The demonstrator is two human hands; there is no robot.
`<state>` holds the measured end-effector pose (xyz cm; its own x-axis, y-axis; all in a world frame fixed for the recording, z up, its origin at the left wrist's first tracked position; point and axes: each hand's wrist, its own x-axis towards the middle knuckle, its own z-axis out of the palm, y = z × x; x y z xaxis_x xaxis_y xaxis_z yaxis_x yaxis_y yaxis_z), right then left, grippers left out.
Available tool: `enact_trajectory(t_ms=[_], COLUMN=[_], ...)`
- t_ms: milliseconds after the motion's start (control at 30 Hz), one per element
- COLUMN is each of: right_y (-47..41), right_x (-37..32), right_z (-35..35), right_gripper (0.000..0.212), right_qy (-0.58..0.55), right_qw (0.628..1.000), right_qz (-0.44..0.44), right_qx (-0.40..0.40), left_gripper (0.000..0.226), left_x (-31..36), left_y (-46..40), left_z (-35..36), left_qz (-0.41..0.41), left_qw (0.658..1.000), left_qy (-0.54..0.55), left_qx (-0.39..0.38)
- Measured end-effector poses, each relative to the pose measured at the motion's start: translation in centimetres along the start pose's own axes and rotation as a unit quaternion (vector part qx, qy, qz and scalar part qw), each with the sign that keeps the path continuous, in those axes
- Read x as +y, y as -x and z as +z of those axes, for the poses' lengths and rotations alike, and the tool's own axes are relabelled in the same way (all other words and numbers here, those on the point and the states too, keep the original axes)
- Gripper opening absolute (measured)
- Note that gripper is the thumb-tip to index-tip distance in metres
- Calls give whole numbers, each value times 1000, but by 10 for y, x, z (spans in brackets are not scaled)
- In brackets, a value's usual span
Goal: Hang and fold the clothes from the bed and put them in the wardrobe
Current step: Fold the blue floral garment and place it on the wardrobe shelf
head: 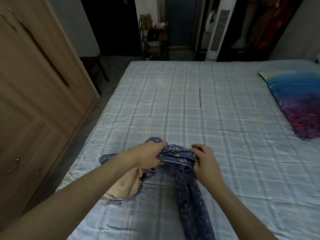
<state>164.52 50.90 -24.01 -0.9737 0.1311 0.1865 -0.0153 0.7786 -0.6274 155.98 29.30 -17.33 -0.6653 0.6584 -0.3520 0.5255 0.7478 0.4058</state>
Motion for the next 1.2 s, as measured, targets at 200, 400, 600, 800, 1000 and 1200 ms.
enact_trajectory(t_ms=[200,400,600,800,1000,1200], right_y=[6,16,10,1,8,2], right_x=[-45,-111,-133,-102,-81,-92], right_z=[-89,-155,-204,-195,-193,-218], right_gripper=[45,36,27,35,33,36], right_qy=[69,15,53,221,201,109], right_qw=[989,964,967,970,978,987], right_qz=[-126,-256,-237,-75,-27,-63], right_qx=[-25,77,79,-63,-42,96], left_gripper=[38,49,10,42,30,15], left_x=[35,67,92,97,73,41], left_y=[61,107,136,129,132,127], left_z=[-44,-82,-101,-79,-61,-42], left_qz=[29,20,-35,-48,-2,-54], left_qw=[985,866,904,951,993,933], left_qy=[-65,-201,85,216,-3,301], left_qx=[157,456,417,214,117,189])
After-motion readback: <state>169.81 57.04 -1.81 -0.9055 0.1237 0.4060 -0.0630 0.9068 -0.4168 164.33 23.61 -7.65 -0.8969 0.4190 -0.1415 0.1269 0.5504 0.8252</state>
